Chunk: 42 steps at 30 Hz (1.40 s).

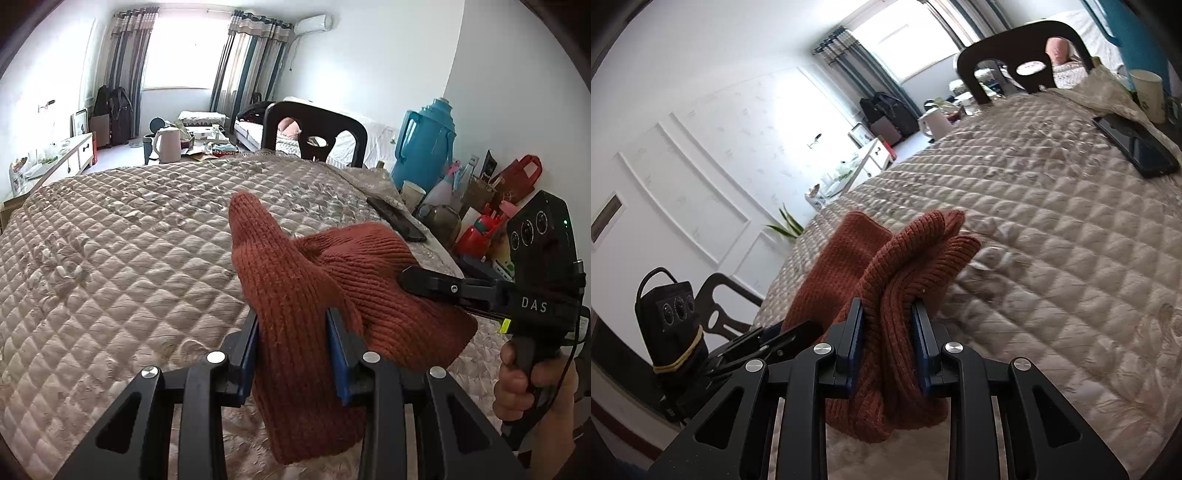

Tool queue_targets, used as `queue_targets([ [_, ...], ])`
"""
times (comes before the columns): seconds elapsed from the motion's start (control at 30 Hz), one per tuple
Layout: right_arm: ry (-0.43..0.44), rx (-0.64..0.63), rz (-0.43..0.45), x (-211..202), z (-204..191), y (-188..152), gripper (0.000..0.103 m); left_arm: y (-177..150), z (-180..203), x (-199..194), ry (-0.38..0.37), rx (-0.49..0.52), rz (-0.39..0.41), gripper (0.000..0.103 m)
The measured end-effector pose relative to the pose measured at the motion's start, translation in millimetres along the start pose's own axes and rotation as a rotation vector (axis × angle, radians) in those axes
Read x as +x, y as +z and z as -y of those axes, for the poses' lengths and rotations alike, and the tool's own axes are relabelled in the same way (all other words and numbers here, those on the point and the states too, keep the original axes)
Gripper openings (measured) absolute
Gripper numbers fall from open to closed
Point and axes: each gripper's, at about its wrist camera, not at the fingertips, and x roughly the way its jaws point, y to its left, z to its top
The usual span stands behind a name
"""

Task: Fold small clothes

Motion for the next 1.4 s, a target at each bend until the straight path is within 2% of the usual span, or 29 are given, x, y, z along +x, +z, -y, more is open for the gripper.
queue_targets([
  [0.23, 0.059, -0.045, 0.003, 23.6, -34.3, 4.8, 0.025, 7.7, -31.3, -24.2, 0.035, -0.015, 0.05, 0.036],
  [0.5, 0.176, -0.069, -0.004, 86.4, -74.7, 10.9, 0.025, 19.8, -96.2, -53.4, 0.147, -0.016, 0.097, 0.036],
  [0.73, 0.25, -0.093, -0.011, 139.0, -92.2, 10.2, 0.025, 14.5, -155.6, -49.9, 0.185, -0.062, 0.112, 0.036],
  [0.83, 0.237, -0.07, -0.04, 158.7, -82.1, 4.6, 0.026, 0.6, -178.9, -33.2, 0.186, -0.107, 0.077, 0.036],
  [0.9, 0.179, -0.045, -0.094, 171.9, -69.5, -1.0, 0.026, -12.5, -192.2, -17.7, 0.202, -0.144, 0.018, 0.037],
  [0.93, 0.15, -0.033, -0.118, 175.5, -62.9, -4.6, 0.027, -18.2, -196.8, -15.4, 0.198, -0.159, 0.015, 0.039],
  [1.0, 0.108, -0.014, -0.155, 175.7, -51.3, -11.0, 0.033, -21.0, -204.0, -21.5, 0.15, -0.214, 0.025, 0.04],
  [1.07, 0.08, -0.005, -0.15, 165.0, -47.1, -11.4, 0.034, -21.1, -203.2, -27.4, 0.16, -0.222, 0.033, 0.04],
  [1.17, -0.017, -0.07, -0.126, 149.9, -54.9, -6.2, 0.034, -19.8, -194.6, -38.1, 0.198, -0.21, 0.053, 0.039],
  [1.27, -0.032, -0.128, -0.056, 129.5, -71.4, -0.6, 0.034, -14.7, -182.9, -47.5, 0.206, -0.186, 0.094, 0.039],
  [1.33, -0.027, -0.168, -0.041, 127.5, -81.7, 2.1, 0.029, -7.4, -174.4, -47.3, 0.203, -0.153, 0.105, 0.039],
  [1.4, -0.025, -0.205, -0.055, 136.0, -93.9, 4.8, 0.016, -0.3, -169.2, -36.7, 0.225, -0.118, 0.09, 0.039],
])
